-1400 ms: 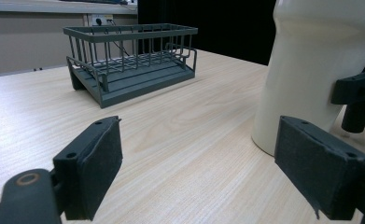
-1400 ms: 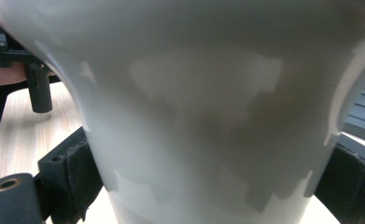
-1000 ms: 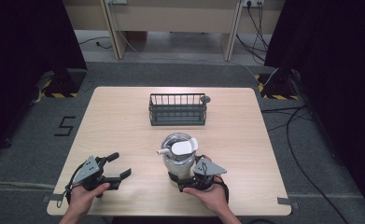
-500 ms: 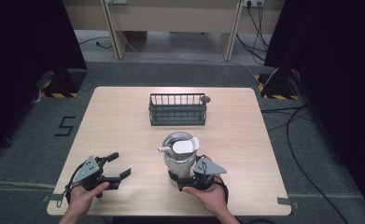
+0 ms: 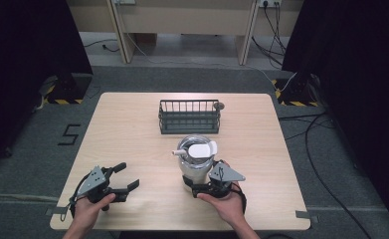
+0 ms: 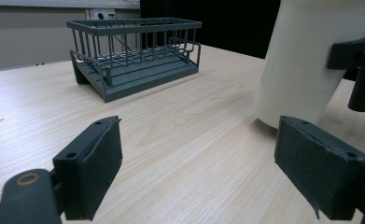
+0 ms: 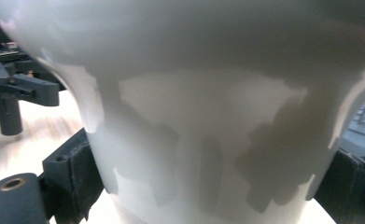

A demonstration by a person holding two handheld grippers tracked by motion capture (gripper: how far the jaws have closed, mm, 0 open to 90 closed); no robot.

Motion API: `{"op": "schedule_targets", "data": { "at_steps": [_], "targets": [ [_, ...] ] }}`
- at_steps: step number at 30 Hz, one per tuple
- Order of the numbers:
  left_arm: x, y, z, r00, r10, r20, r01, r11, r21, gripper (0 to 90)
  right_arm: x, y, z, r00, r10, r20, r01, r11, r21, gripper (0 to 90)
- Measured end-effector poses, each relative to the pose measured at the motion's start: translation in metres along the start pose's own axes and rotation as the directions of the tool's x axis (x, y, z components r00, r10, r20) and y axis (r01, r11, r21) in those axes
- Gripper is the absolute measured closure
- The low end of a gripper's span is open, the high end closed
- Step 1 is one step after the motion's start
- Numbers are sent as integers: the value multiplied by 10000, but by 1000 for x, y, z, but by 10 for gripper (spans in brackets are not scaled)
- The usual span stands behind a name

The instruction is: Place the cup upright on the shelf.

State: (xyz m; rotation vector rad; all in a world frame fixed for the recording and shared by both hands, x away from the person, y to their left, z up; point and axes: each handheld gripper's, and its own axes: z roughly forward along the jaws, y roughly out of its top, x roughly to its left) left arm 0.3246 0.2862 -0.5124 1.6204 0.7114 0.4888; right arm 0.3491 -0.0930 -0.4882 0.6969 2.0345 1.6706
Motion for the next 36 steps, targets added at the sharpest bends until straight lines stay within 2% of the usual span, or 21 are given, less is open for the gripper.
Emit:
{"op": "schedule_targets", "data": {
  "at_steps": [22,36],
  "targets": [
    [1,0,0,9999,-104,-61,104,9999,4,146,-31,26,10,9963,-33,861,14,9998,222,111],
    [3,-1,-1,9998,-179,-89,179,9998,-9,146,-55,46,26,9901,-12,1403,8,10000,29,111]
  ]
}}
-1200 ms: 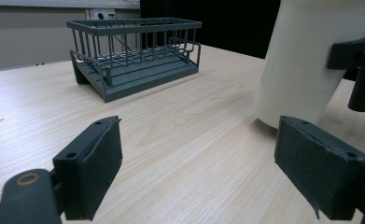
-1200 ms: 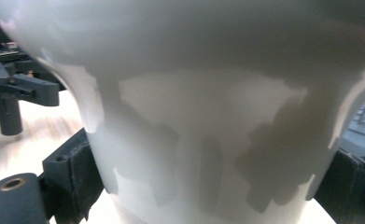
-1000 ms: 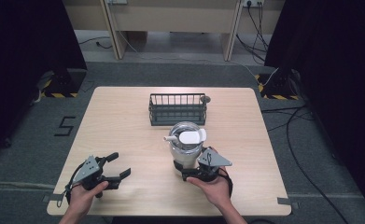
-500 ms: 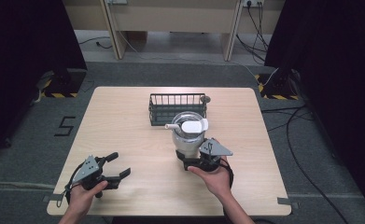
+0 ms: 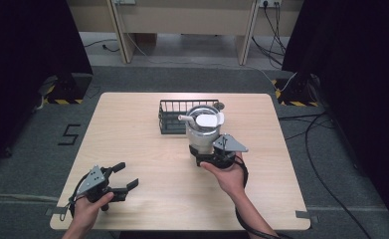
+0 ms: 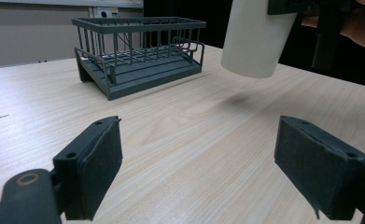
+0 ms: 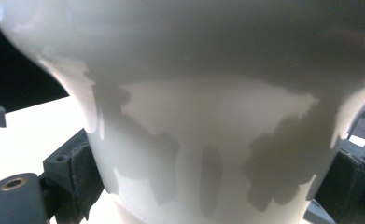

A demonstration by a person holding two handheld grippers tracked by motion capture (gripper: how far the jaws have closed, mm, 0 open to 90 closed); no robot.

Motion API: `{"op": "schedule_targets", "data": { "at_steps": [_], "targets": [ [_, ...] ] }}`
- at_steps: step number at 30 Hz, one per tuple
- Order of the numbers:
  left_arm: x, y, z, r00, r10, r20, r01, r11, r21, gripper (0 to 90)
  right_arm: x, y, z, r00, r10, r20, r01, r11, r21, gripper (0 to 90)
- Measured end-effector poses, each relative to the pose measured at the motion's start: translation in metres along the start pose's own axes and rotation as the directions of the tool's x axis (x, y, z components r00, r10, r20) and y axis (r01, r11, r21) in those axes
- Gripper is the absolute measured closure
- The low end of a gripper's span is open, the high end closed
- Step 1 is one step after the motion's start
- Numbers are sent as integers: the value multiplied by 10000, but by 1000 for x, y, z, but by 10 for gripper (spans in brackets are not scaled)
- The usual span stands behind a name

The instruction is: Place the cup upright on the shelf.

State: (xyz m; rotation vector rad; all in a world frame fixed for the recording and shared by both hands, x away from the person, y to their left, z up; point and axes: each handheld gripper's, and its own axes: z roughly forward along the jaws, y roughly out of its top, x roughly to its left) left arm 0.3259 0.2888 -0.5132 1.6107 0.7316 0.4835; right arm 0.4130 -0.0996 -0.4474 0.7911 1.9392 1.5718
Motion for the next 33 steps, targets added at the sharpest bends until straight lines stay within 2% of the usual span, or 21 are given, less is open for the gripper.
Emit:
{"op": "schedule_targets", "data": {
  "at_steps": [13,33],
  "targets": [
    [1,0,0,10000,-11,-11,11,10000,9,146,-13,11,13,9991,28,420,-28,10000,2,111],
    [1,0,1,10000,-12,23,12,10000,18,146,-31,31,35,9935,137,1133,-98,9993,-355,111]
  ]
}}
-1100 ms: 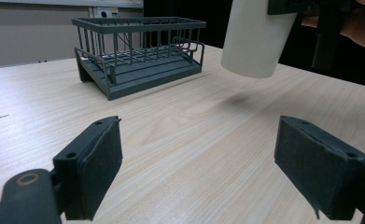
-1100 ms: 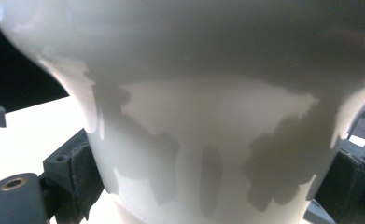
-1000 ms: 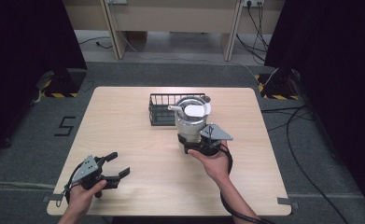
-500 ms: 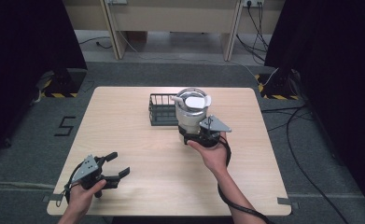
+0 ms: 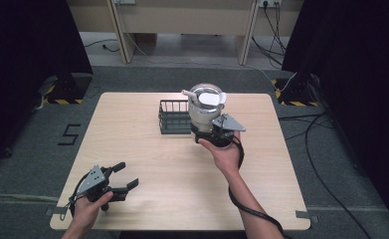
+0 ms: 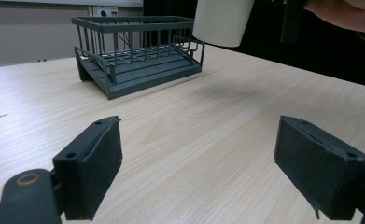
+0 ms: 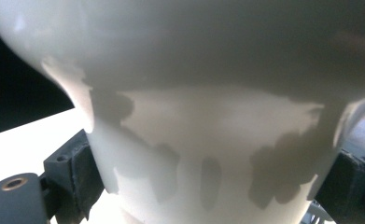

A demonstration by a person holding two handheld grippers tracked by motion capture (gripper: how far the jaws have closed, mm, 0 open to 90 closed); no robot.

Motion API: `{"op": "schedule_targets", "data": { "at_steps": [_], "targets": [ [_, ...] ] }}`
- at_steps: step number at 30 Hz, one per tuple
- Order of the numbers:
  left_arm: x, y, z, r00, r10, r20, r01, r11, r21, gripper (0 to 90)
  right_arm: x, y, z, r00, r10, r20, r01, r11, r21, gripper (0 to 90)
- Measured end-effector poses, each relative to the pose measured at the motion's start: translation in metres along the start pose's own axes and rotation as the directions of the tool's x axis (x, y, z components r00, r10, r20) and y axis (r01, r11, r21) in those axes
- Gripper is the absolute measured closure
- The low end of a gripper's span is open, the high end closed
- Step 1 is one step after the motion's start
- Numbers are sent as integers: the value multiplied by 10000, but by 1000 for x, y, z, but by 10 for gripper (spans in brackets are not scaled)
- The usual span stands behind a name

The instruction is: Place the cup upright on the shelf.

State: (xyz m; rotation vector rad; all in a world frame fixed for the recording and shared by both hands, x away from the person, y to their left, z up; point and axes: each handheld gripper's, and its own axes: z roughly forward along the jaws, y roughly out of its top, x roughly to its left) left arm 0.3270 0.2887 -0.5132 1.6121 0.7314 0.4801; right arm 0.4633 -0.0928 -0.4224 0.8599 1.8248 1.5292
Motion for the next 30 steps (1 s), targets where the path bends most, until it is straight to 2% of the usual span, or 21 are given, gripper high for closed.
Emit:
{"op": "schedule_targets", "data": {
  "at_steps": [4,18,30],
  "targets": [
    [0,0,0,10000,-24,-6,24,10000,-9,146,-2,3,6,9997,199,123,-198,9998,-49,111],
    [1,0,0,10000,-46,-22,46,10000,-9,146,-12,11,20,9985,240,490,-233,9996,-145,111],
    [1,0,0,9999,-118,-53,118,9999,-44,146,-20,30,36,9979,252,599,-235,9993,-289,111]
  ]
}}
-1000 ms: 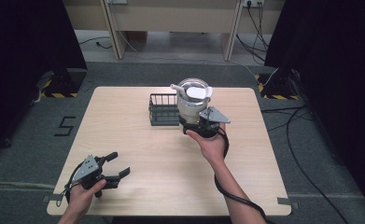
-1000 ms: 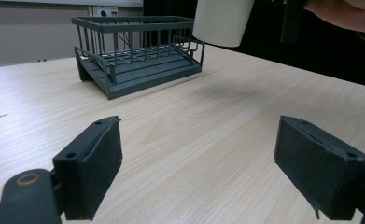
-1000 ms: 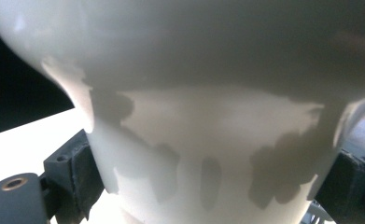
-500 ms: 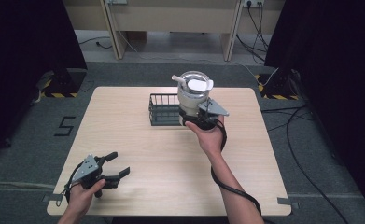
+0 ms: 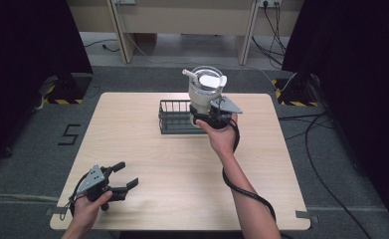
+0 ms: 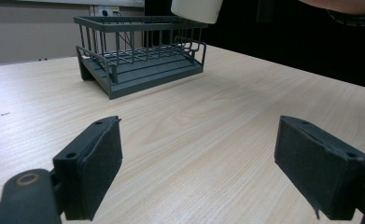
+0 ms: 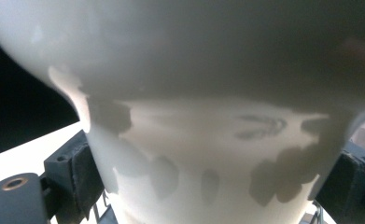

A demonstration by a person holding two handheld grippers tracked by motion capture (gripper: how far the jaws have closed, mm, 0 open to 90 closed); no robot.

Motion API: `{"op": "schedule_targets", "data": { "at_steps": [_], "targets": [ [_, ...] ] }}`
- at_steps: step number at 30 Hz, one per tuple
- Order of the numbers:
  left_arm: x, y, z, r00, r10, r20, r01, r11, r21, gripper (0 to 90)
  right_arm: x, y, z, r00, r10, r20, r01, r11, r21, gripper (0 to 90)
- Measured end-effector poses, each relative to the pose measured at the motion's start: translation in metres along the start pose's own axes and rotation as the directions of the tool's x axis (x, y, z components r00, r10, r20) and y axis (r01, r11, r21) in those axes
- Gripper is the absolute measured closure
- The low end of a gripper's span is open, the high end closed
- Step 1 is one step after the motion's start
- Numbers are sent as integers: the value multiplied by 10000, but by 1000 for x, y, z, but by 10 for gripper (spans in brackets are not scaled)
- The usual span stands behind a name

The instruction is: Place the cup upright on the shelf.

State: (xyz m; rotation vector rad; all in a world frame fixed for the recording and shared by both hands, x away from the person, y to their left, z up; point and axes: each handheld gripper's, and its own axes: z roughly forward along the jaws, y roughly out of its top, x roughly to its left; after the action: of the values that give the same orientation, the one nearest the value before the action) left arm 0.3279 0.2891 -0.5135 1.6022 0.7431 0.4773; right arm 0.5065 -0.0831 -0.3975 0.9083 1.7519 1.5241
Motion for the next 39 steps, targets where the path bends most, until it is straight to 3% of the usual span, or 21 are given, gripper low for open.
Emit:
{"op": "schedule_targets", "data": {
  "at_steps": [16,39],
  "targets": [
    [1,0,0,10000,-58,2,58,10000,-29,146,-8,13,33,9998,117,162,-119,9998,166,111],
    [1,0,1,10000,-78,20,78,10000,-13,145,-13,3,67,9986,315,433,-338,9980,529,111]
  ]
}}
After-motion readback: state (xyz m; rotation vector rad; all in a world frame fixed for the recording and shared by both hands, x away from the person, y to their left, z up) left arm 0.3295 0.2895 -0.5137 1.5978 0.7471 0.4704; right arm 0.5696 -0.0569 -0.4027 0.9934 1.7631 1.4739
